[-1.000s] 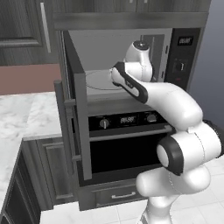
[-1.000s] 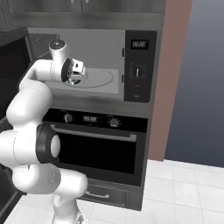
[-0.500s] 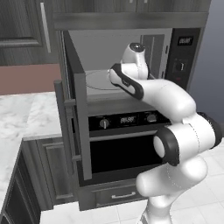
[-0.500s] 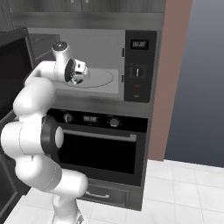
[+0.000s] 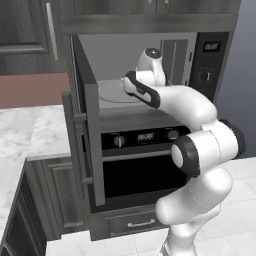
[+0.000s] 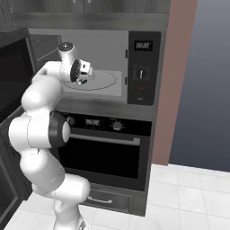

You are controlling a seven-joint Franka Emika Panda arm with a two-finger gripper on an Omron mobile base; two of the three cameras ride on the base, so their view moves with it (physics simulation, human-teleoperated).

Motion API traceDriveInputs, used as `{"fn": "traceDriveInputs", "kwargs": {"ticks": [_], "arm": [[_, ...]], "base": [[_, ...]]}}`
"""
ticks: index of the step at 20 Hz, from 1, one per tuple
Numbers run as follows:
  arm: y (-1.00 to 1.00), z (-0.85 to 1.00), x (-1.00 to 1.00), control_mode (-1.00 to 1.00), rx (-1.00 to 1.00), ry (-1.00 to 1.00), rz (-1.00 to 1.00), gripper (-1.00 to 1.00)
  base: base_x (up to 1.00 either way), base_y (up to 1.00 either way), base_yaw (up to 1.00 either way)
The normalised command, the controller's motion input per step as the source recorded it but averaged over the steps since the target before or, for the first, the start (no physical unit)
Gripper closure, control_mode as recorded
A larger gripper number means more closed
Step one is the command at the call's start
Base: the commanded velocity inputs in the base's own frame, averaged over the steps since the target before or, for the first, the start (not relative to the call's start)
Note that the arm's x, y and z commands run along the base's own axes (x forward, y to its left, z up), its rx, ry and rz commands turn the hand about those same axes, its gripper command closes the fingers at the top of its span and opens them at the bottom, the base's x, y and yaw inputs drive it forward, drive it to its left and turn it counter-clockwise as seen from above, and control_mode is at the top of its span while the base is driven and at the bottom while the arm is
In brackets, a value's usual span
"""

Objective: Pick the mug from the counter and place it inside the microwave. Then close the microwave.

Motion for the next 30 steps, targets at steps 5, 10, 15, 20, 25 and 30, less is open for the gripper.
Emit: {"fn": "traceDriveInputs", "kwargs": {"ticks": [5,10,15,20,25,30], "arm": [[0.0,-0.04,0.32,-1.0,0.0,0.0,0.0,1.0],[0.02,-0.05,0.25,-1.0,0.0,0.02,0.0,1.0],[0.05,-0.1,0.03,-1.0,0.0,0.01,0.0,1.0],[0.07,-0.17,0.02,-1.0,0.0,0.0,0.0,1.0],[0.07,-0.24,0.09,-1.0,-0.02,0.0,0.0,1.0],[0.06,-0.27,0.13,-1.0,-0.03,0.0,0.0,1.0]], "base": [[0.0,0.0,0.0],[0.0,0.0,0.0],[0.0,0.0,0.0],[0.0,0.0,0.0],[0.0,0.0,0.0],[0.0,0.0,0.0]]}}
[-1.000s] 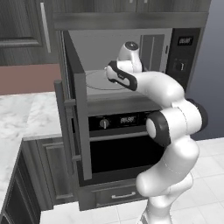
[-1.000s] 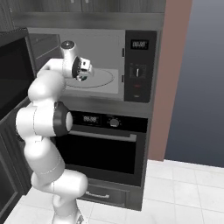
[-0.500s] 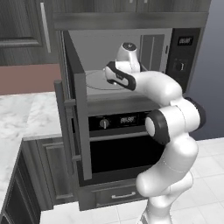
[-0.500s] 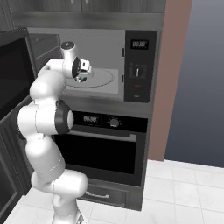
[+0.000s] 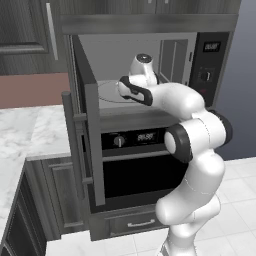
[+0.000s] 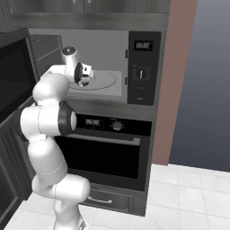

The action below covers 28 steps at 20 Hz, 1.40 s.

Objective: Pick the mug from the counter and place it inside the microwave. Then close the microwave.

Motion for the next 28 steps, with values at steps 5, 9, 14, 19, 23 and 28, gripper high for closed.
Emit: {"fn": "traceDriveInputs", "kwargs": {"ticks": [5,9,14,19,23,28], "arm": [[0.0,-0.06,0.12,-1.0,-0.03,0.0,0.0,1.0],[0.0,0.0,0.08,-1.0,-0.01,0.0,0.0,1.0],[0.0,0.0,0.0,-1.0,0.0,0.0,0.0,-1.0],[0.0,0.0,0.0,-1.0,0.01,0.0,0.0,-1.0],[0.0,0.0,-0.1,-1.0,0.0,0.0,0.0,-1.0],[0.0,0.11,-0.48,-1.0,0.0,-0.05,0.0,-1.0]], "base": [[0.0,0.0,0.0],[0.0,0.0,0.0],[0.0,0.0,0.0],[0.0,0.0,0.0],[0.0,0.0,0.0],[0.0,0.0,0.0]]}}
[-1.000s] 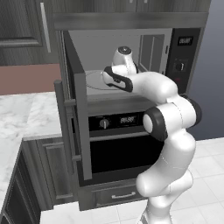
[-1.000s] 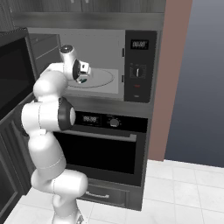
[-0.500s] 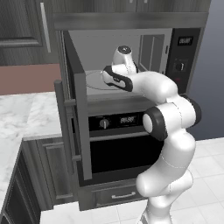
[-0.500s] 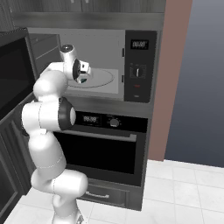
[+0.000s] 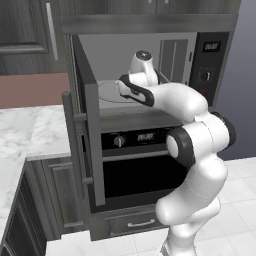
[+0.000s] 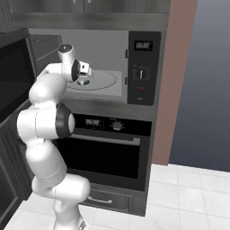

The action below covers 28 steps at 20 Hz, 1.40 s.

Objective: Pick the mug from the counter and place it inside the microwave. Then close the microwave.

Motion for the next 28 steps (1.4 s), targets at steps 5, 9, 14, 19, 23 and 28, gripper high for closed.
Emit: {"fn": "traceDriveInputs", "kwargs": {"ticks": [5,9,14,19,23,28], "arm": [[0.0,0.17,-0.64,-1.0,0.0,-0.04,0.0,-1.0],[-0.04,0.03,-0.86,-1.0,0.0,-0.02,-0.01,-1.0],[-0.15,0.0,-0.92,-1.0,0.0,-0.01,-0.02,-1.0],[-0.29,0.25,-0.9,-1.0,0.01,0.0,0.0,-1.0],[-0.24,0.39,-0.98,-1.0,0.07,0.0,0.0,-1.0],[-0.02,0.06,-0.78,-1.0,0.01,-0.02,0.0,-1.0]], "base": [[0.0,0.0,0.0],[0.0,0.0,0.0],[0.0,0.0,0.0],[0.0,0.0,0.0],[0.0,0.0,0.0],[0.0,0.0,0.0]]}}
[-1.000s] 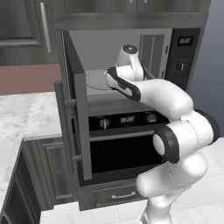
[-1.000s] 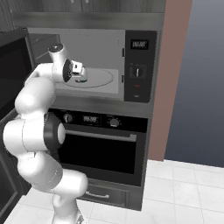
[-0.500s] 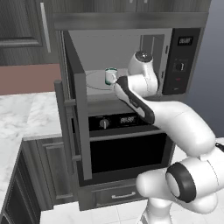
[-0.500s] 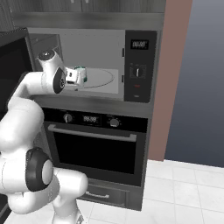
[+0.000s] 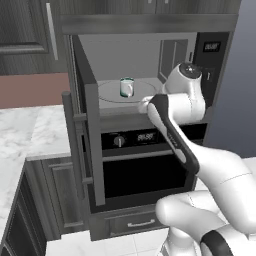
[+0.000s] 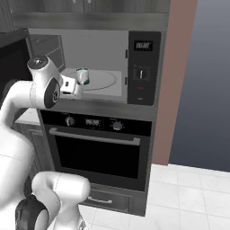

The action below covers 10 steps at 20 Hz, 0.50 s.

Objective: Pick the mug from the counter and place it inside the microwave. Then close the microwave.

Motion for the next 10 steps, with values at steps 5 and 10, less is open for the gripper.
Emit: {"fn": "traceDriveInputs", "kwargs": {"ticks": [5,10], "arm": [[0.0,0.0,-0.68,-1.0,0.0,-0.06,0.0,-1.0],[0.0,0.0,-0.55,-1.0,0.0,-0.07,0.0,-1.0]], "base": [[0.0,0.0,0.0],[0.0,0.0,0.0]]}}
